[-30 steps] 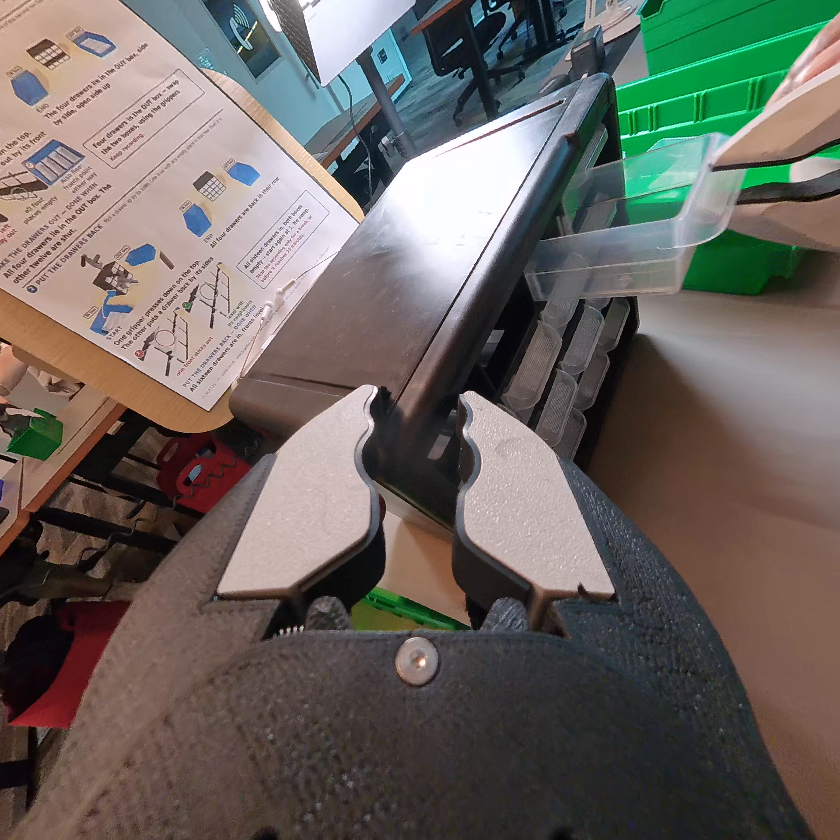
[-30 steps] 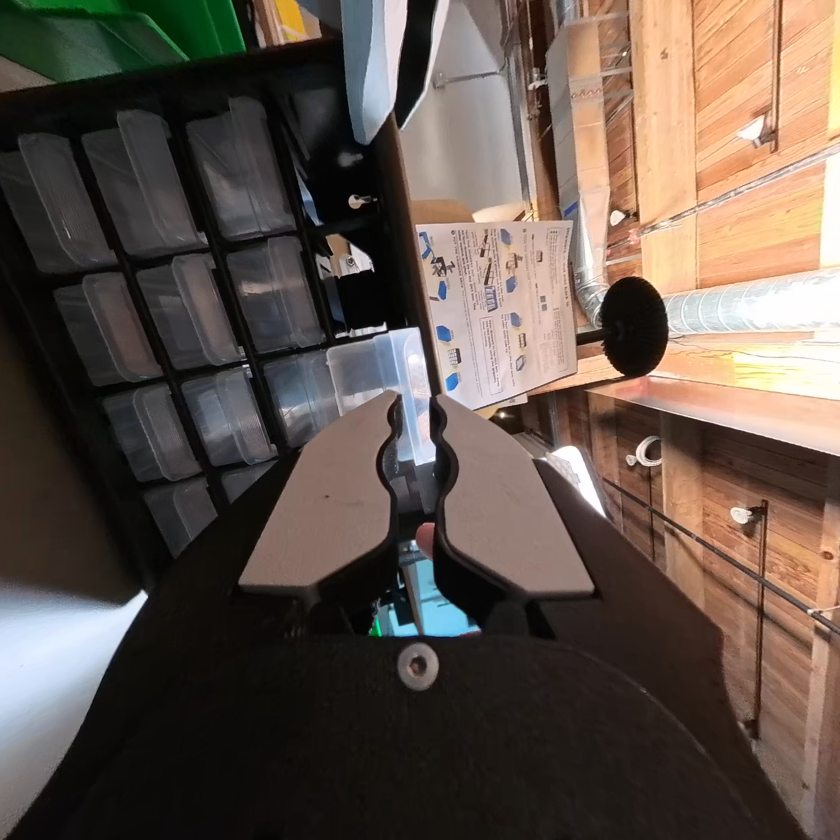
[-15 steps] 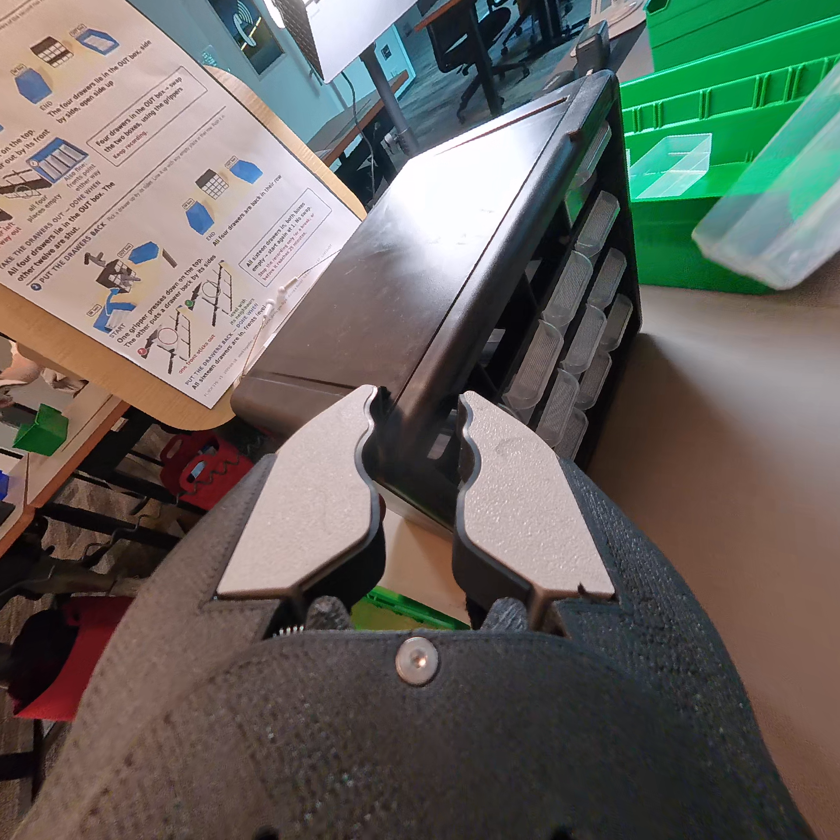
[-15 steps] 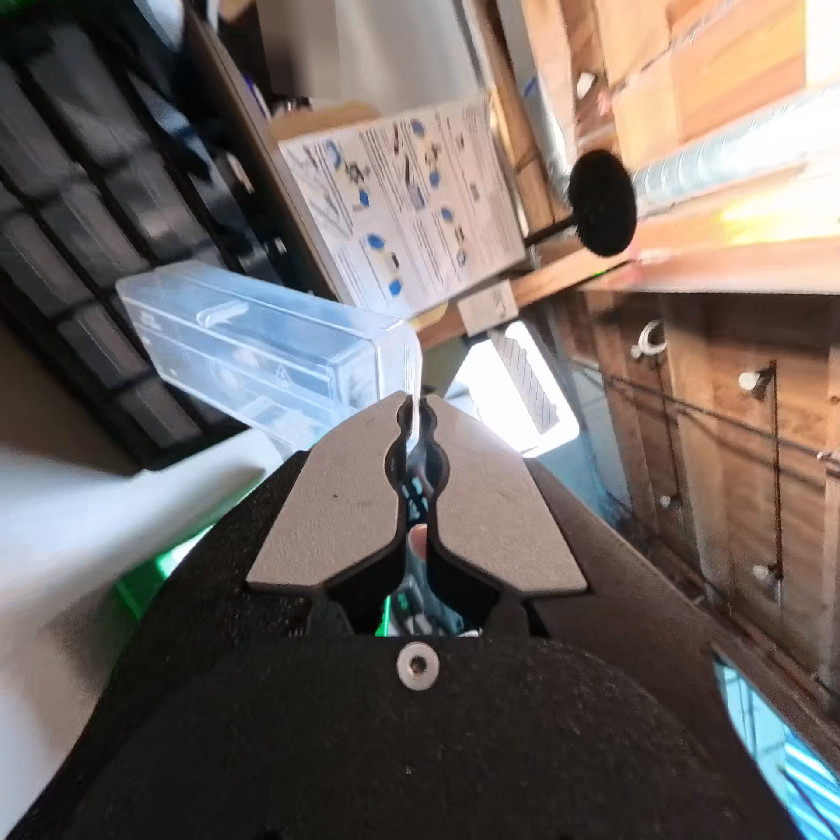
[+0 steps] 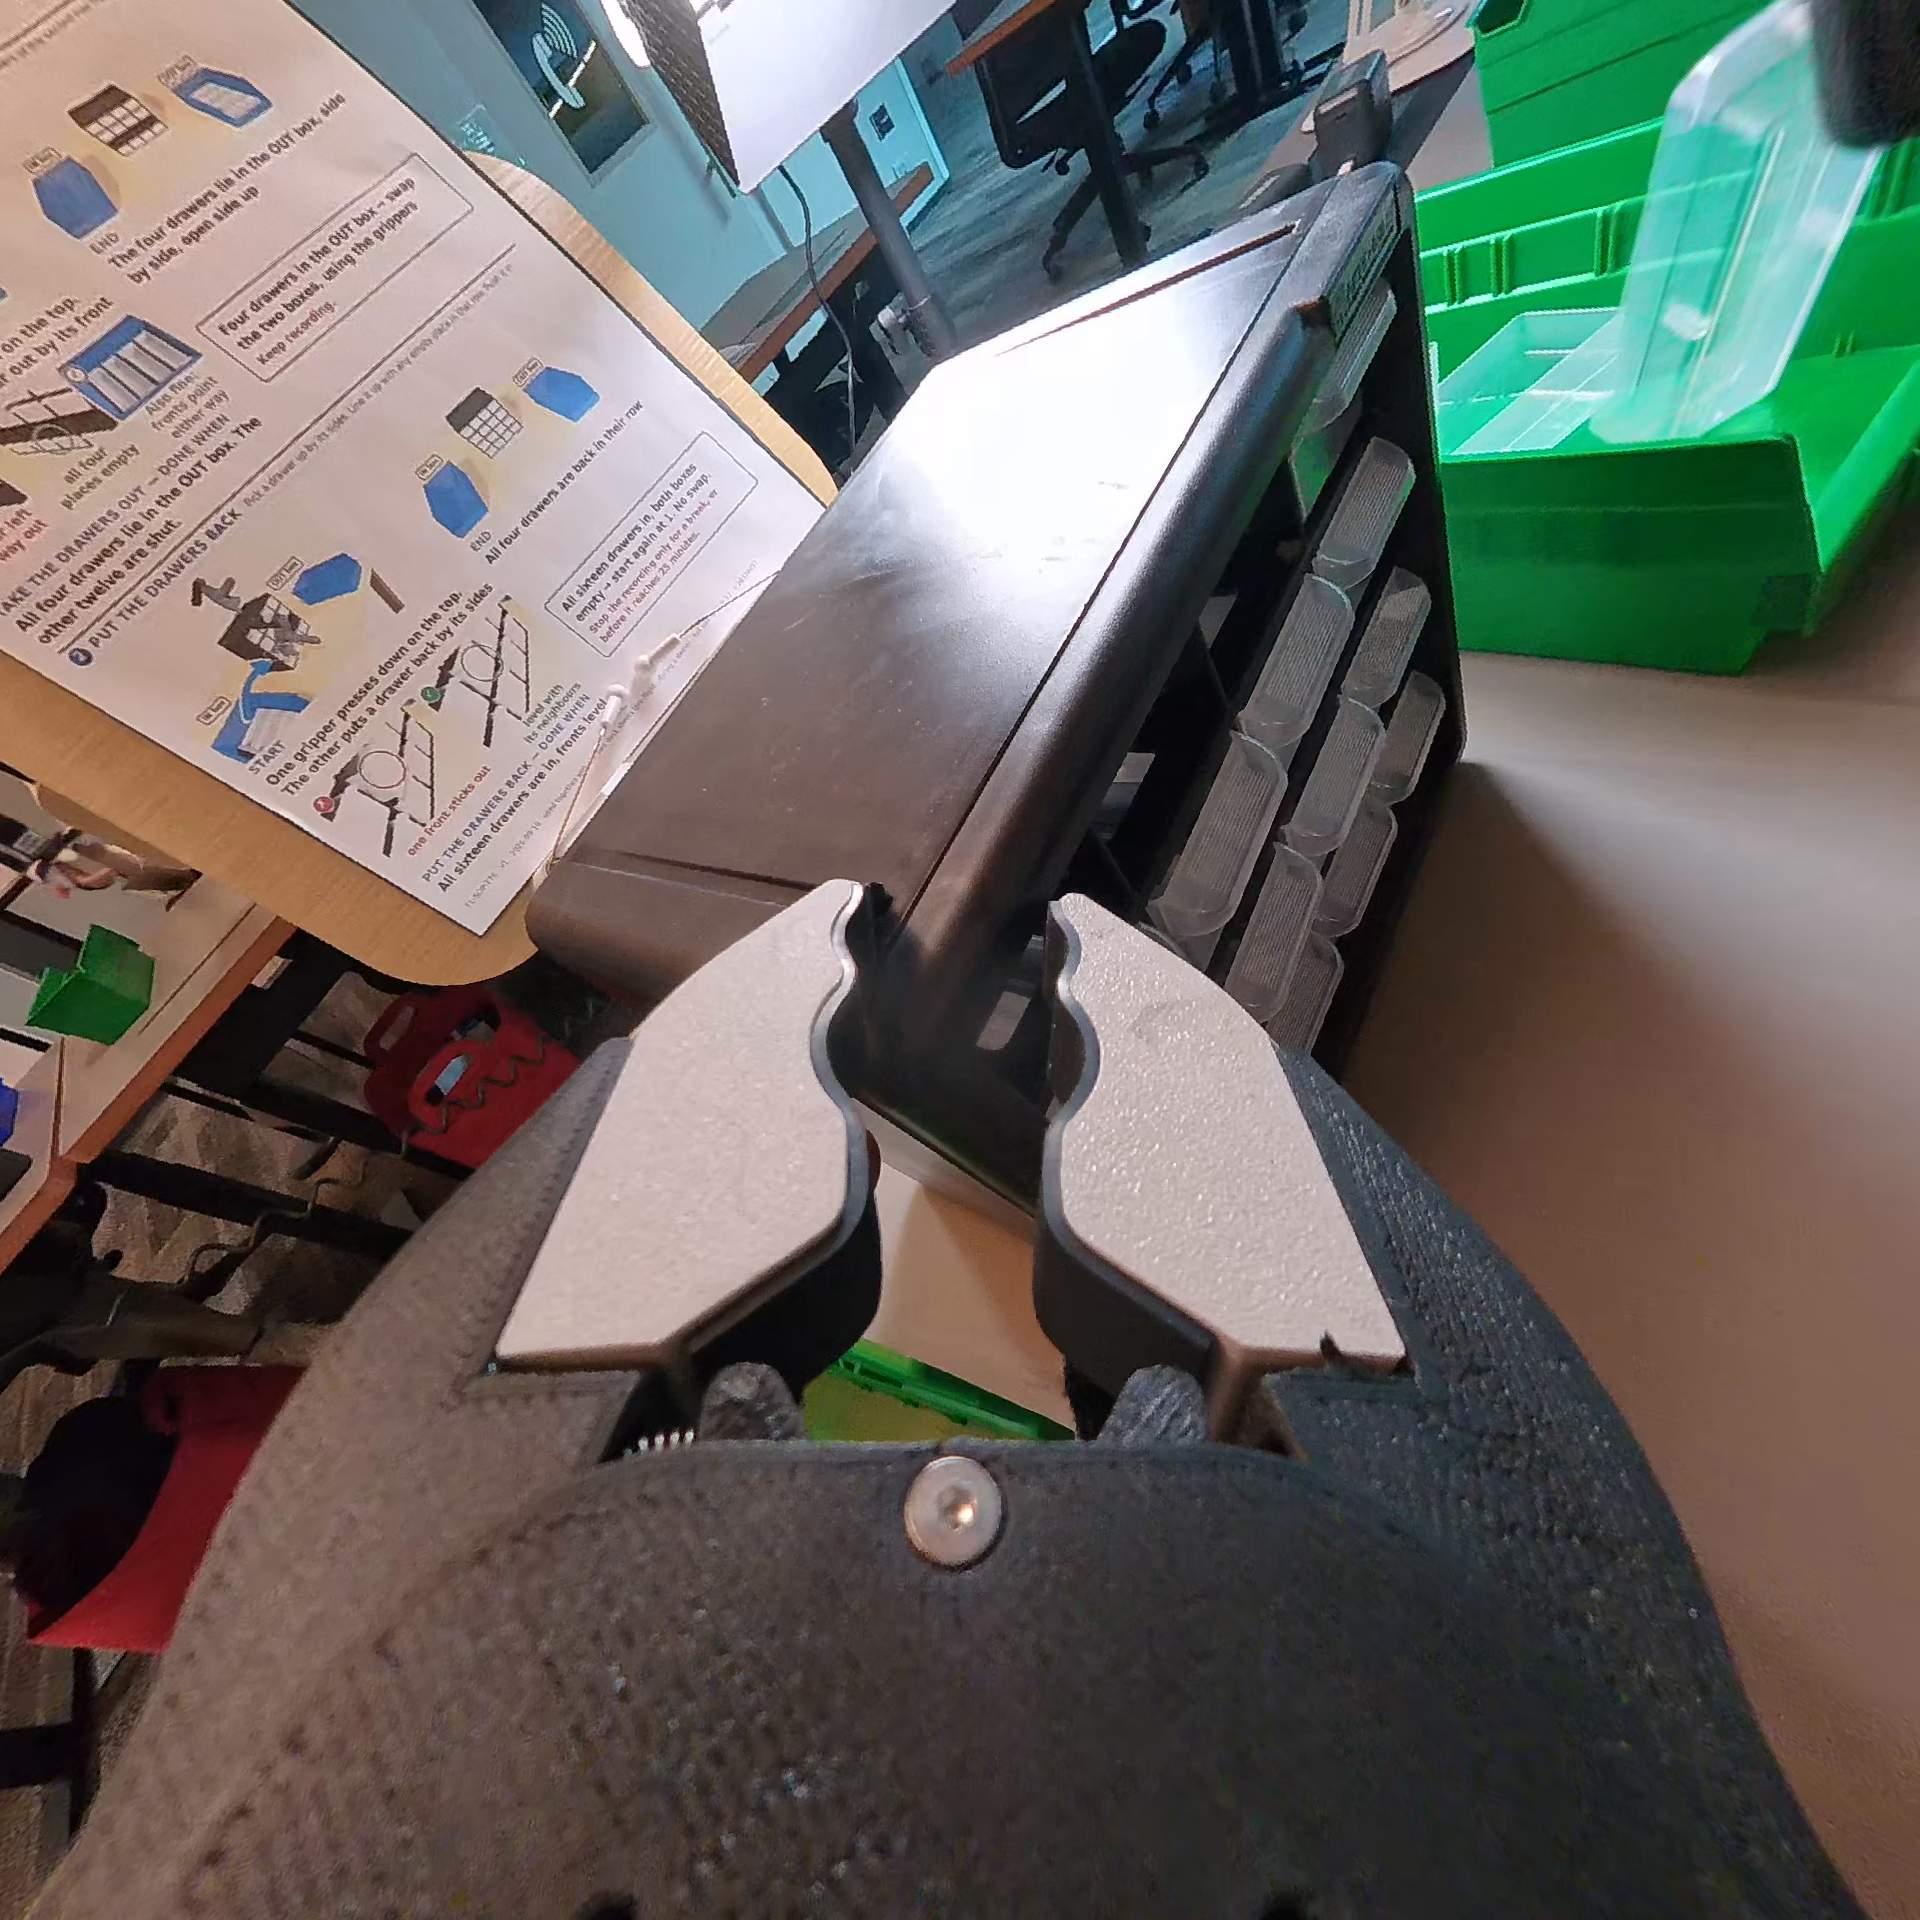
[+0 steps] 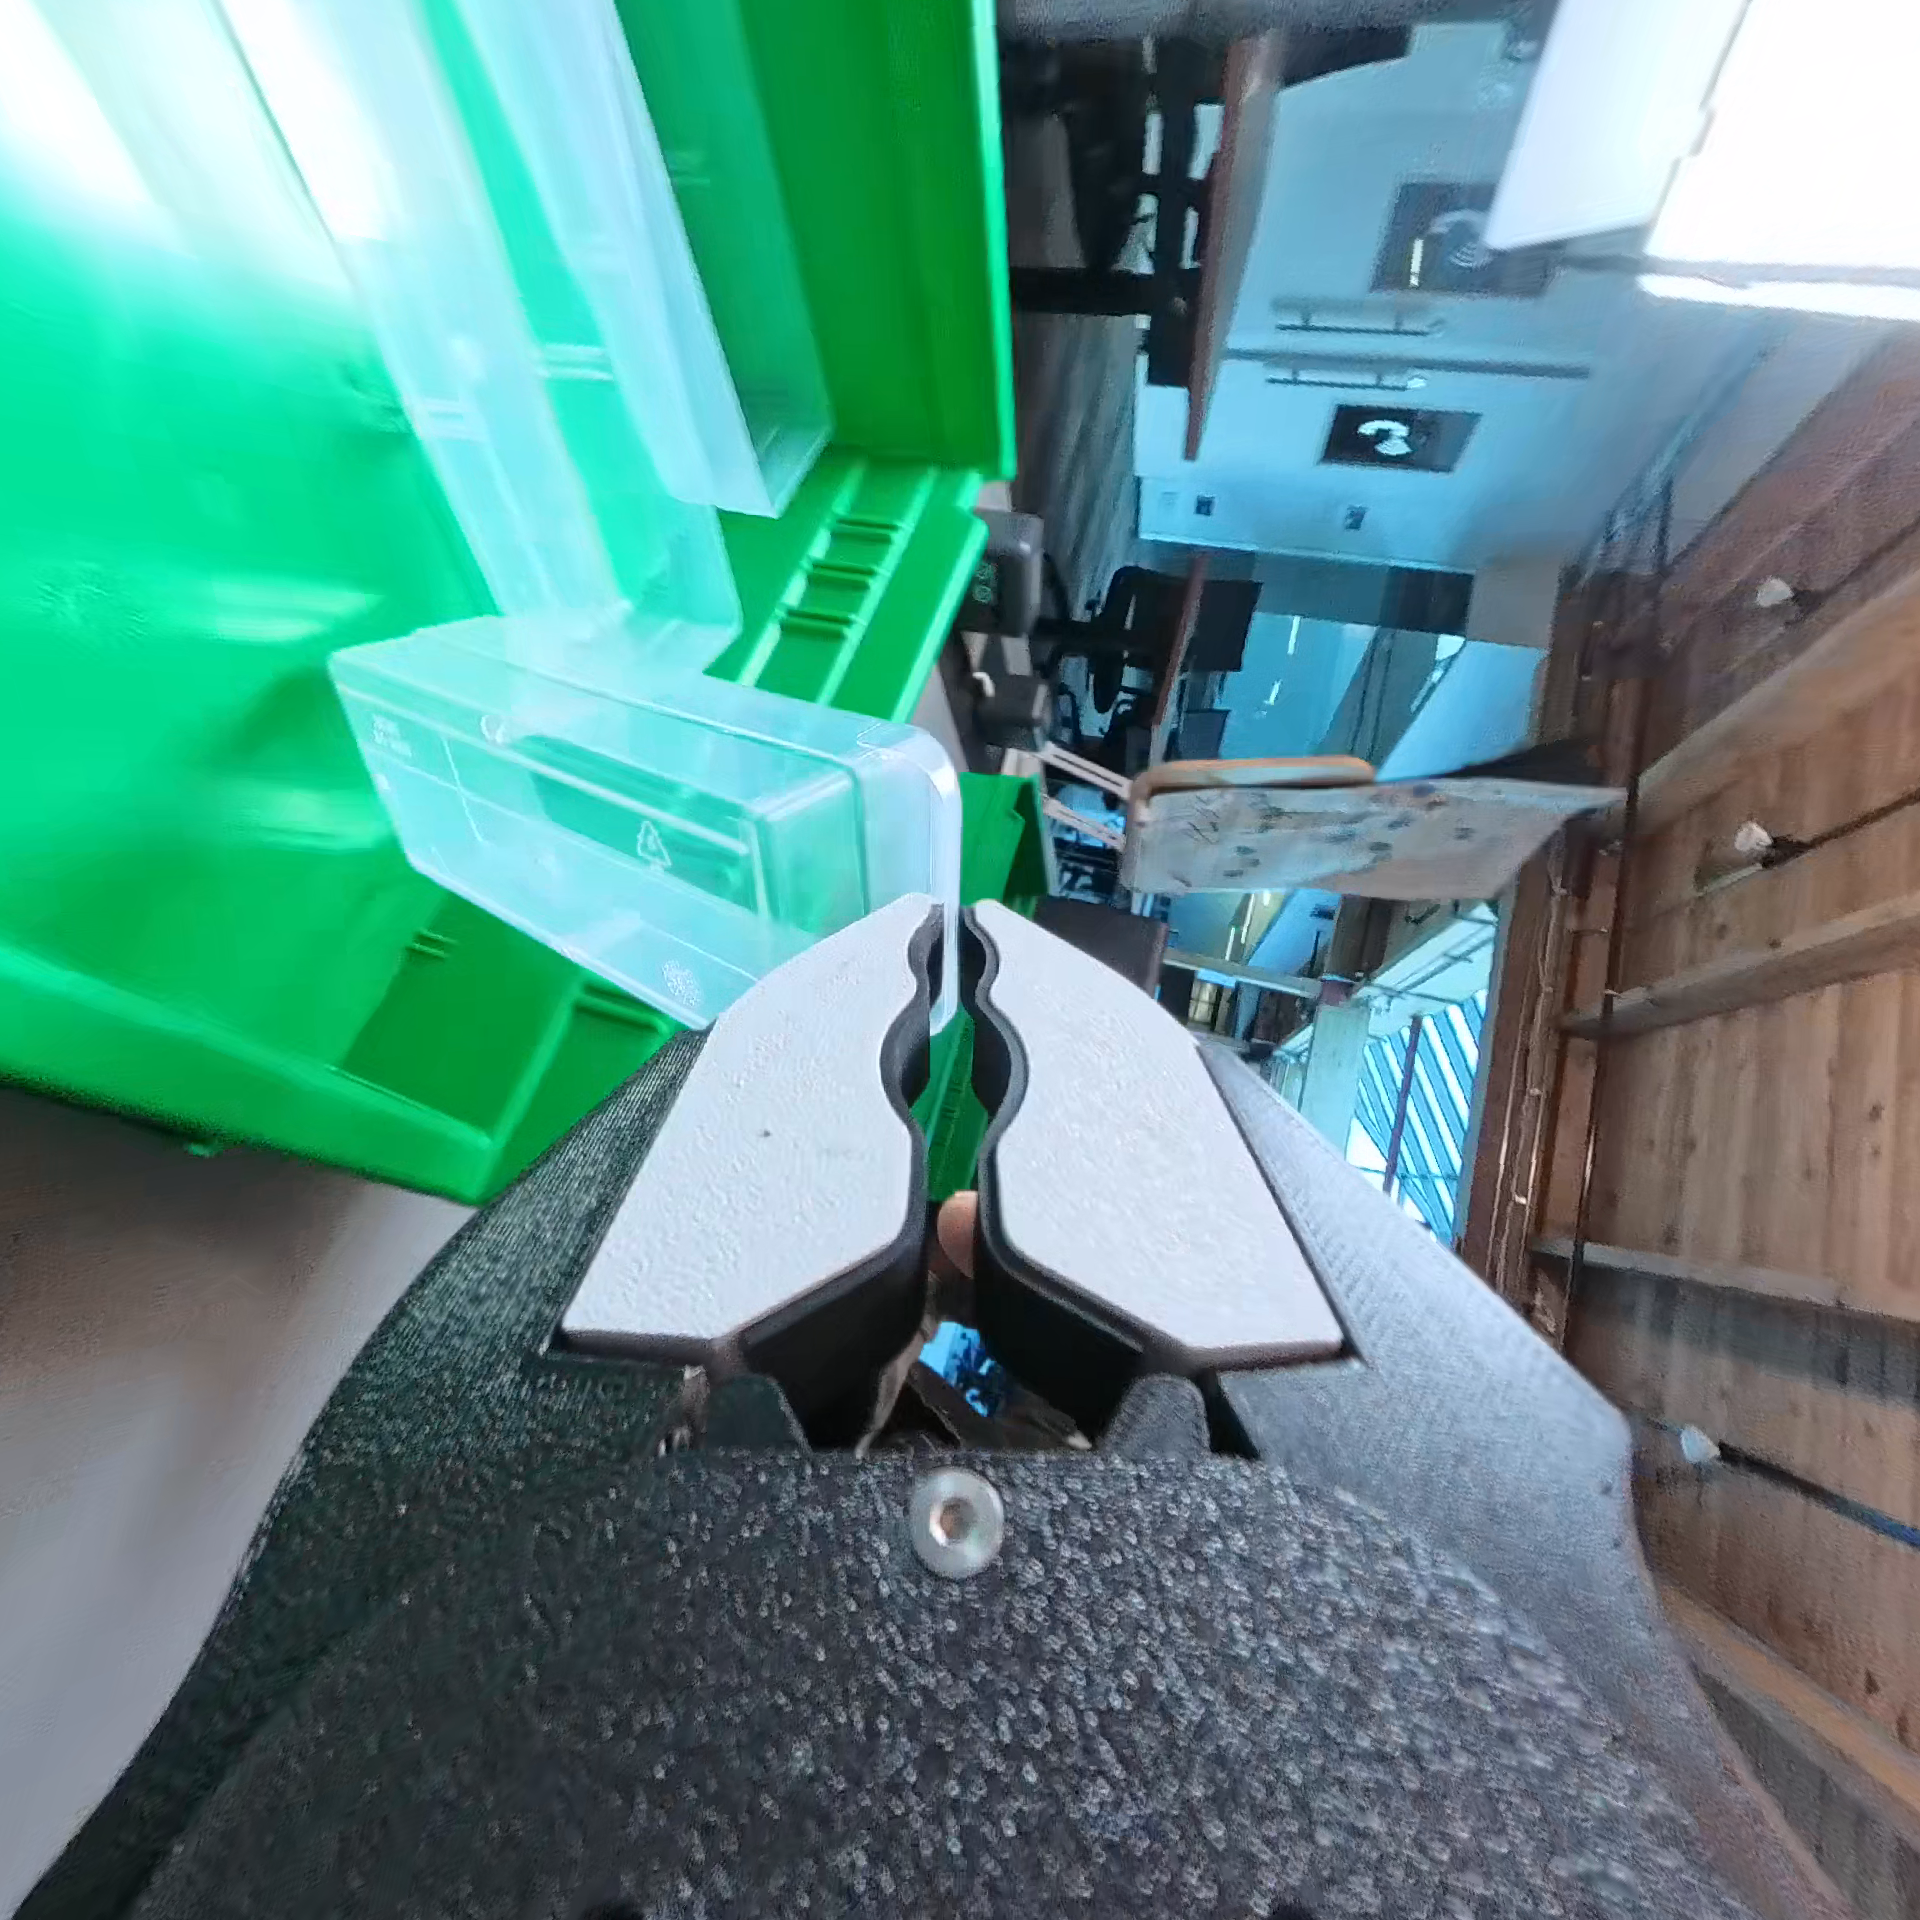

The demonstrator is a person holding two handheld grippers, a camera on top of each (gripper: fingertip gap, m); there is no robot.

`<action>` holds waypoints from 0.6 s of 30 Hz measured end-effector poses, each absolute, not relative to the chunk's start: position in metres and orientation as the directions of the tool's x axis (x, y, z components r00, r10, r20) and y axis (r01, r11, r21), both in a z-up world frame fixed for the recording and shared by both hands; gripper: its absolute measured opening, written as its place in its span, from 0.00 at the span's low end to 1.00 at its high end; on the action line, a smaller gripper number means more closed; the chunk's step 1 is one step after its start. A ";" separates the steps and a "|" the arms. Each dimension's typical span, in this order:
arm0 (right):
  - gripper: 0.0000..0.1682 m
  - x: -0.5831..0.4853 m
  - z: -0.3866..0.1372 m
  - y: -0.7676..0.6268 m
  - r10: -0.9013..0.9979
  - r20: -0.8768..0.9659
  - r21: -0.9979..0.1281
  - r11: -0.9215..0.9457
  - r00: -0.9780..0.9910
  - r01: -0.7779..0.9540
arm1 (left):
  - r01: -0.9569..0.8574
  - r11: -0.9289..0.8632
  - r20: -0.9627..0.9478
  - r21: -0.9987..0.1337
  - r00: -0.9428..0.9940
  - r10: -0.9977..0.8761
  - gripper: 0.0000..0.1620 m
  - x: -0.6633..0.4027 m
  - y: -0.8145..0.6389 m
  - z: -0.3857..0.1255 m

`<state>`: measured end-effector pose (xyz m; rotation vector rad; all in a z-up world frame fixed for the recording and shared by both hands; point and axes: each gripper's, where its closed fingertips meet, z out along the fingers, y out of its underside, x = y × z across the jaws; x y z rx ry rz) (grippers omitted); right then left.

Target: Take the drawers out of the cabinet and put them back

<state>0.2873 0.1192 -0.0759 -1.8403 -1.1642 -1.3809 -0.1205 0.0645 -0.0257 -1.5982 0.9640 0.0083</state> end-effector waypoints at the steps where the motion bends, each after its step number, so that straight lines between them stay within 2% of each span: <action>1: 0.02 0.285 -0.081 0.124 0.299 0.950 0.060 -0.467 0.094 0.882 | -0.574 0.054 -0.498 -0.817 0.655 -0.568 0.20 -0.121 0.065 -0.026; 4: 0.02 0.270 -0.080 0.129 0.279 0.944 -0.031 -0.455 0.175 0.890 | -0.566 0.057 -0.491 -0.822 0.655 -0.575 0.20 -0.120 0.065 -0.025; 10: 0.04 0.210 -0.099 0.104 0.528 0.768 -0.208 -0.331 0.363 0.921 | -0.566 0.055 -0.489 -0.823 0.656 -0.575 0.20 -0.120 0.064 -0.025; 14: 0.06 0.189 -0.114 0.101 0.644 0.607 -0.339 -0.320 0.466 0.885 | -0.568 0.053 -0.492 -0.821 0.657 -0.572 0.20 -0.120 0.064 -0.026; 18: 0.07 0.180 -0.136 0.115 0.703 0.515 -0.385 -0.322 0.491 0.865 | -0.566 0.055 -0.490 -0.823 0.656 -0.575 0.20 -0.120 0.064 -0.026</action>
